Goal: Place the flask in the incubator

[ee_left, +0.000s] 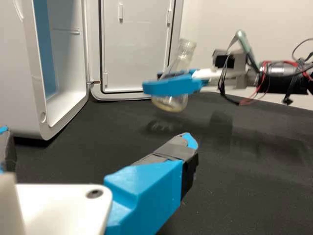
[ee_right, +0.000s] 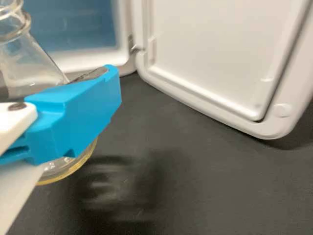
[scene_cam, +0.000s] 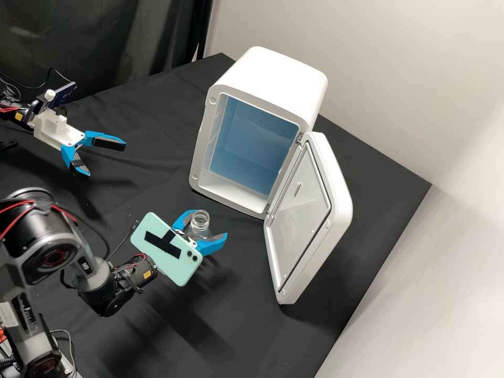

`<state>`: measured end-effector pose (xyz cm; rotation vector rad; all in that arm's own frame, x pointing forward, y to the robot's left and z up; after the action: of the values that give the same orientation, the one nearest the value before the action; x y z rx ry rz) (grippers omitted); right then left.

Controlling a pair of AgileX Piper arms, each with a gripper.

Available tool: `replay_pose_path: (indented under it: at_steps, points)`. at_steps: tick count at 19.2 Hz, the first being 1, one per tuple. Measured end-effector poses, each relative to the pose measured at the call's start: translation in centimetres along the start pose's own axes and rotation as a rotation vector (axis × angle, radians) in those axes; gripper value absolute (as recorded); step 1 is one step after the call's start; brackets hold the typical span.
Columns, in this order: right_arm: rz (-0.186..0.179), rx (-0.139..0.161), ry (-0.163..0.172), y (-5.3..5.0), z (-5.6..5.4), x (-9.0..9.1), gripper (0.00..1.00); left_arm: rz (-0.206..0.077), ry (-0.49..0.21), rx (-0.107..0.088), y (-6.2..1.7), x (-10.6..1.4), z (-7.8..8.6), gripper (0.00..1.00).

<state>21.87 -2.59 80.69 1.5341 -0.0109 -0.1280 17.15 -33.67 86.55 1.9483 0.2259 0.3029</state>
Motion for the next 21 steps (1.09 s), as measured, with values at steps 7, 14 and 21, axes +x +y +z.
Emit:
replay_pose_path:
  at_steps: [7,14,21]
  points:
    - [0.152,0.081,0.069,4.0,-0.6,-2.2,0.0,0.0,0.0,0.0,0.0,0.0,0.0,1.0]
    - [0.127,0.091,0.121,3.6,-1.7,-2.1,0.0,0.004,0.011,-0.001,0.08,-0.1,-0.2,1.0]
    - [0.104,0.088,0.142,2.8,-2.5,-1.3,0.0,0.007,0.019,-0.003,0.13,-0.1,-0.4,1.0]
